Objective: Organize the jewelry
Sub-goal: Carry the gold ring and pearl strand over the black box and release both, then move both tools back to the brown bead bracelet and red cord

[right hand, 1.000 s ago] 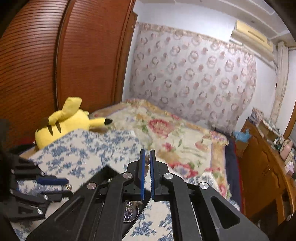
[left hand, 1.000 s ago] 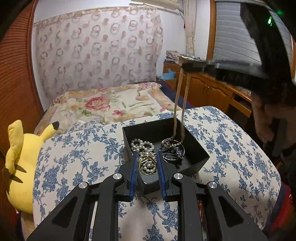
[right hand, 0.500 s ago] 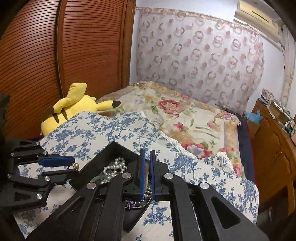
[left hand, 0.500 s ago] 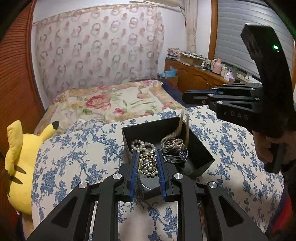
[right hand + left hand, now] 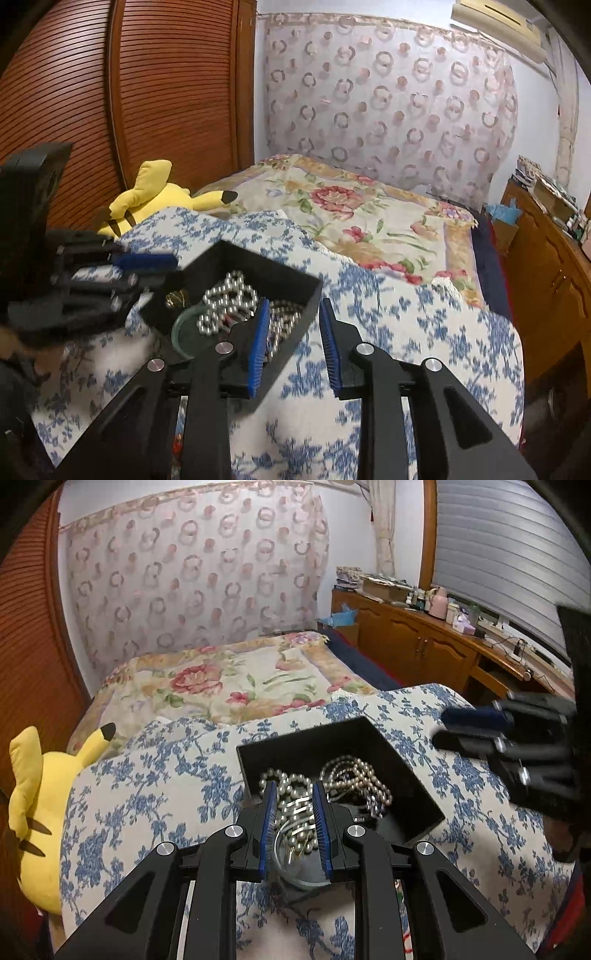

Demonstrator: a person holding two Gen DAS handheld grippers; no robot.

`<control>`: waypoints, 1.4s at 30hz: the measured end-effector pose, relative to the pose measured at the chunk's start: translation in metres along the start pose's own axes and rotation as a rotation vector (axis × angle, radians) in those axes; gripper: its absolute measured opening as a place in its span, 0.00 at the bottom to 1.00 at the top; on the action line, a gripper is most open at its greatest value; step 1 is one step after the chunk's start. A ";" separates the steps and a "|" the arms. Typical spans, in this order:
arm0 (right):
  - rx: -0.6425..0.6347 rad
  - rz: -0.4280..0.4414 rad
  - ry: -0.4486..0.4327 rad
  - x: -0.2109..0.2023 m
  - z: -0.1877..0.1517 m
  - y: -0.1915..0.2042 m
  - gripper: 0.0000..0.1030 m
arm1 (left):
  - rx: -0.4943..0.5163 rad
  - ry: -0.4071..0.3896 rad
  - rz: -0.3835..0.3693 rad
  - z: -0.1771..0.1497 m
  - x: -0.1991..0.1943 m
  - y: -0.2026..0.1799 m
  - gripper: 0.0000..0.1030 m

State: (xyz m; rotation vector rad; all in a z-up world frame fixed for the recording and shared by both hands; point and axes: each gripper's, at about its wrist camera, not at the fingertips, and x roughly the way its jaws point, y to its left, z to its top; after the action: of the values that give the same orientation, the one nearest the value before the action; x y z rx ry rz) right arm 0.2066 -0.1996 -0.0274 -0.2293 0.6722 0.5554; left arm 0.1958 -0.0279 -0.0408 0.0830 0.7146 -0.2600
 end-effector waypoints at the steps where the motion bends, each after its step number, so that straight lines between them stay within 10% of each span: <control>1: 0.005 -0.002 0.002 -0.001 -0.005 0.000 0.29 | 0.003 -0.002 0.002 0.004 0.002 -0.001 0.18; 20: 0.049 0.059 0.040 -0.030 -0.073 0.015 0.29 | -0.025 -0.063 0.010 -0.008 -0.035 0.002 0.74; 42: 0.006 0.030 0.187 -0.034 -0.126 0.032 0.14 | 0.003 0.089 -0.043 -0.085 -0.022 -0.019 0.79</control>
State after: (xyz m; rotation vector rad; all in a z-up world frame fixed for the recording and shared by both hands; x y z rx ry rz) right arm 0.1008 -0.2345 -0.1024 -0.2677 0.8601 0.5648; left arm 0.1206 -0.0278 -0.0896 0.0822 0.8050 -0.2993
